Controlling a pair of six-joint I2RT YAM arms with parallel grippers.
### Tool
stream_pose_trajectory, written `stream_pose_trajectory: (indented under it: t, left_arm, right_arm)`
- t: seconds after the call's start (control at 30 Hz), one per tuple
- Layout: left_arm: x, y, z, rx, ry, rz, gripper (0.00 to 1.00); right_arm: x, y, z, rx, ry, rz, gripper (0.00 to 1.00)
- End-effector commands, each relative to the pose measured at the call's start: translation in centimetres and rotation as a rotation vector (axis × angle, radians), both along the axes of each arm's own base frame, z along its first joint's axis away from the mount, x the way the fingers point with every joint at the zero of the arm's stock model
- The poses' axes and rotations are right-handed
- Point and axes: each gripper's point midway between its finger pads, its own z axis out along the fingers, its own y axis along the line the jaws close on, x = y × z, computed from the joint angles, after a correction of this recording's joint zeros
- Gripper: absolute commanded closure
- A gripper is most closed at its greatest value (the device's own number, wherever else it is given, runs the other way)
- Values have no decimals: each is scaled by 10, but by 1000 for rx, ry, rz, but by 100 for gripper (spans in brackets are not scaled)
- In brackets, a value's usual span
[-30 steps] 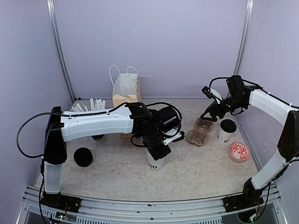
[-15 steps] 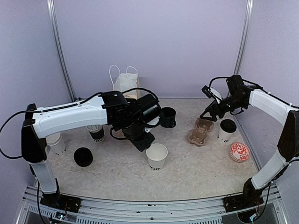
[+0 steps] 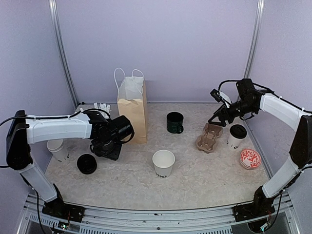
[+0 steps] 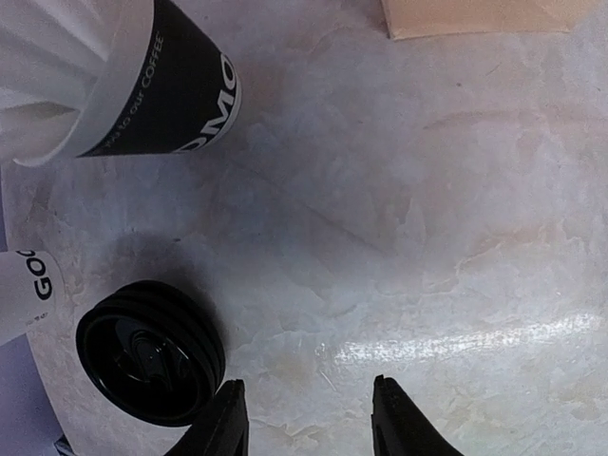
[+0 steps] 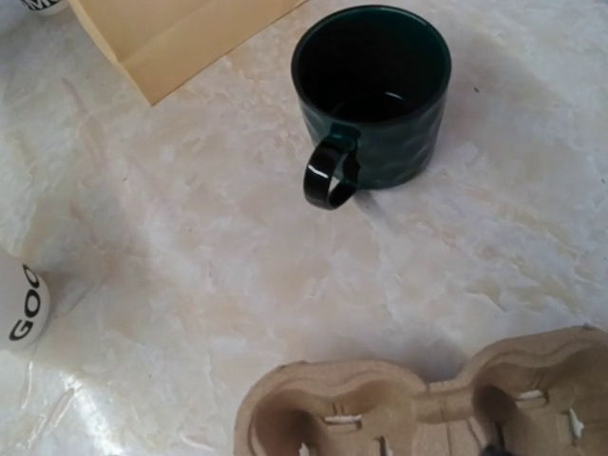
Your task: Pack the takeout coffee
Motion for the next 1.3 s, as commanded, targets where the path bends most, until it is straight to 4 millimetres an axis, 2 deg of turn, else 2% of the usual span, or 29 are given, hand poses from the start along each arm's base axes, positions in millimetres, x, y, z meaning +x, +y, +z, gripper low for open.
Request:
stream_pose_trajectory:
  t: [0.0, 0.07, 0.13, 0.27, 0.47, 0.63, 1.07, 1.13, 1.27]
  left_arm:
    - [-1, 12, -22, -13, 0, 122, 55]
    - [-8, 36, -39, 26, 23, 187, 56]
    - [-10, 46, -44, 17, 27, 210, 58]
    - [-11, 59, -43, -4, 13, 242, 62]
    - [-11, 70, -55, -52, 41, 264, 69]
    - [-9, 72, -55, -58, 37, 266, 78]
    - [-12, 76, -54, -46, 54, 268, 93]
    - [-12, 73, -50, -49, 54, 266, 95]
    - [-14, 59, -29, -52, 43, 237, 95]
  right_arm:
    - [-4, 7, 1, 10, -13, 27, 21]
    - [-4, 7, 0, 10, -11, 27, 21]
    - [-3, 7, 0, 11, -10, 26, 21]
    - [-2, 8, -1, 12, -6, 26, 21]
    - [-2, 10, 0, 21, 2, 29, 21]
    - [-2, 9, -1, 15, 6, 24, 21]
    - [-1, 11, -2, 16, 9, 26, 22]
    - [-1, 11, -2, 17, 11, 27, 21]
    - [-1, 11, -1, 16, 9, 28, 21]
